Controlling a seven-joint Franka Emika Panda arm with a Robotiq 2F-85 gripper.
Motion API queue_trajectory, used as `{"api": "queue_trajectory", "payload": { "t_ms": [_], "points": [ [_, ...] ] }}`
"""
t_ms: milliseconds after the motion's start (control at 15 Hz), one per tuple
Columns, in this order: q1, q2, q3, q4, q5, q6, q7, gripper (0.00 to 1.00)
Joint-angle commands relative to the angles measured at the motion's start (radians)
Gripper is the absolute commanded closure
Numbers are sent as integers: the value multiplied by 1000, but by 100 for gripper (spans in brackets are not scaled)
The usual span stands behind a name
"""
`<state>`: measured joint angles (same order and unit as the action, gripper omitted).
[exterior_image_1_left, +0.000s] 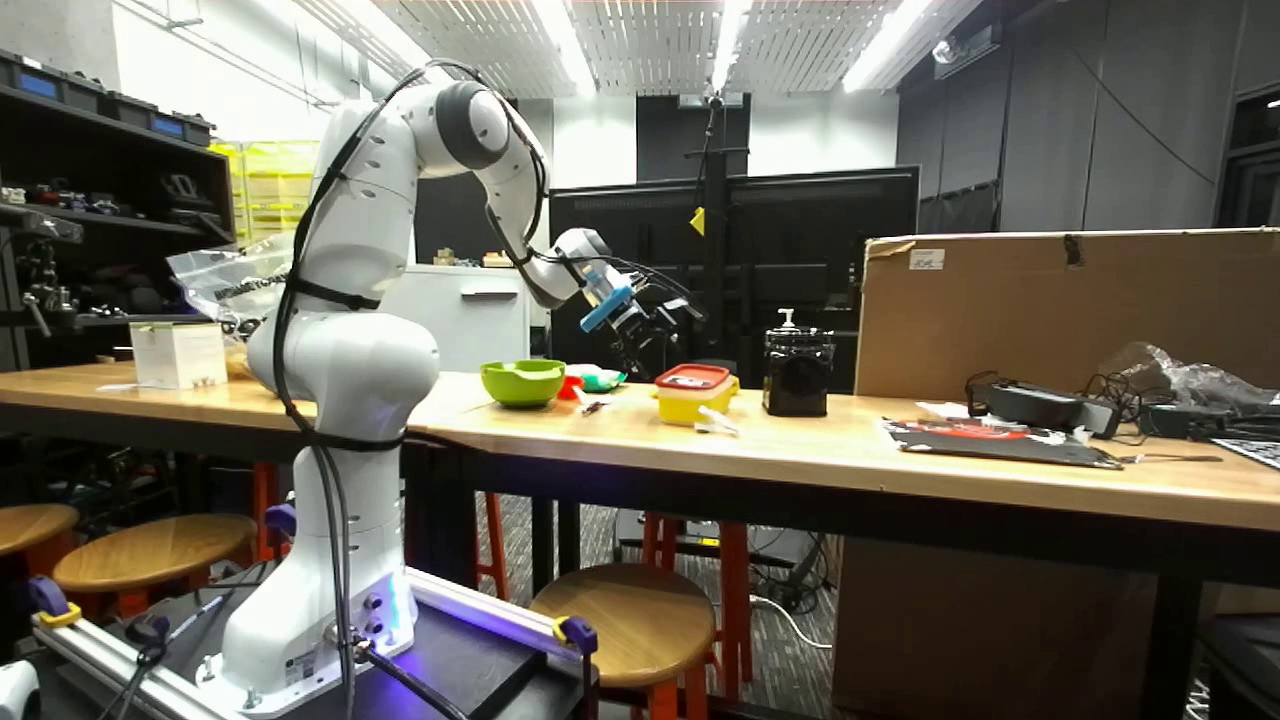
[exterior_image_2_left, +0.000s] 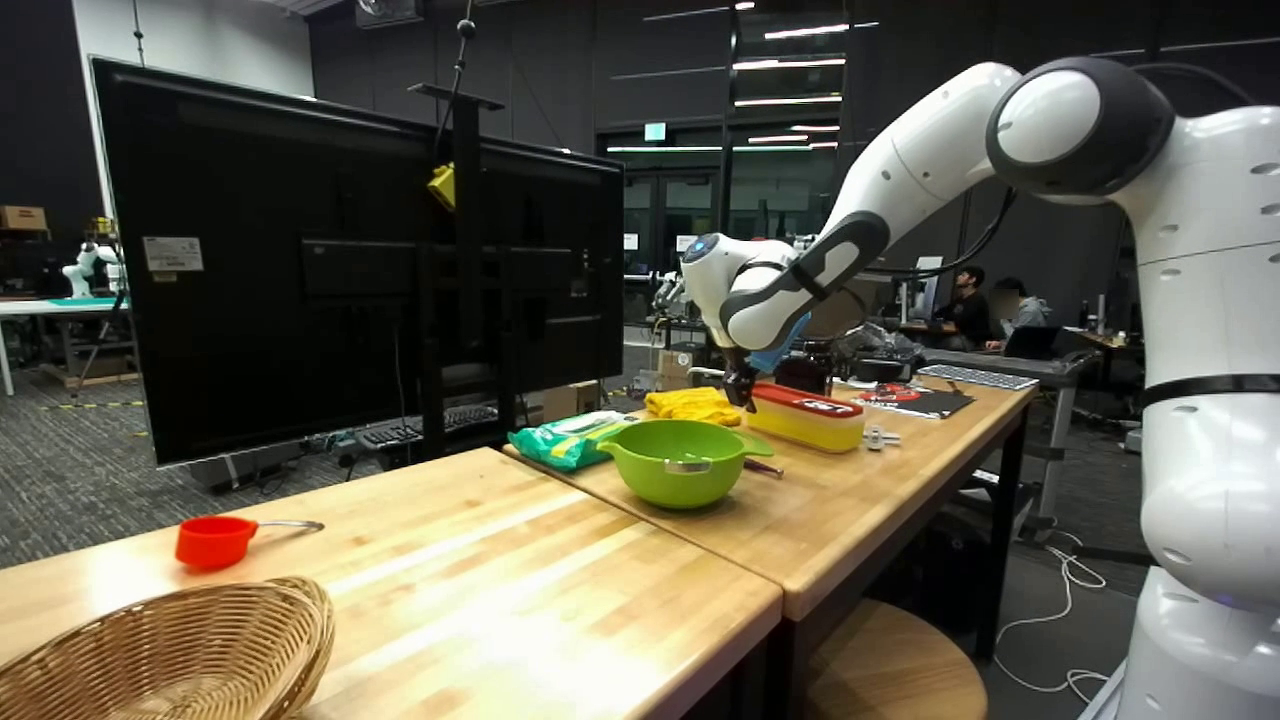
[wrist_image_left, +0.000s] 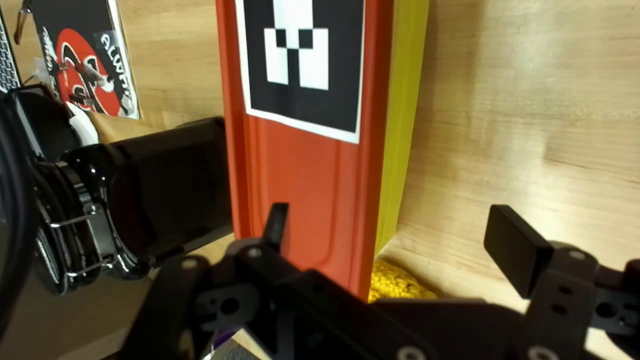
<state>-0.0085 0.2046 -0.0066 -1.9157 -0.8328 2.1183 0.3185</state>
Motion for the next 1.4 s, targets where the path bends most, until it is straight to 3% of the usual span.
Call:
{"api": "queue_trajectory", "payload": {
  "t_ms": [0, 667, 1333],
  "points": [
    [8, 65, -24, 72, -45, 21, -22, 0],
    [5, 168, -66, 164, -97, 46, -31, 0],
    [8, 156, -76, 196, -88, 12, -66, 0]
  ]
}}
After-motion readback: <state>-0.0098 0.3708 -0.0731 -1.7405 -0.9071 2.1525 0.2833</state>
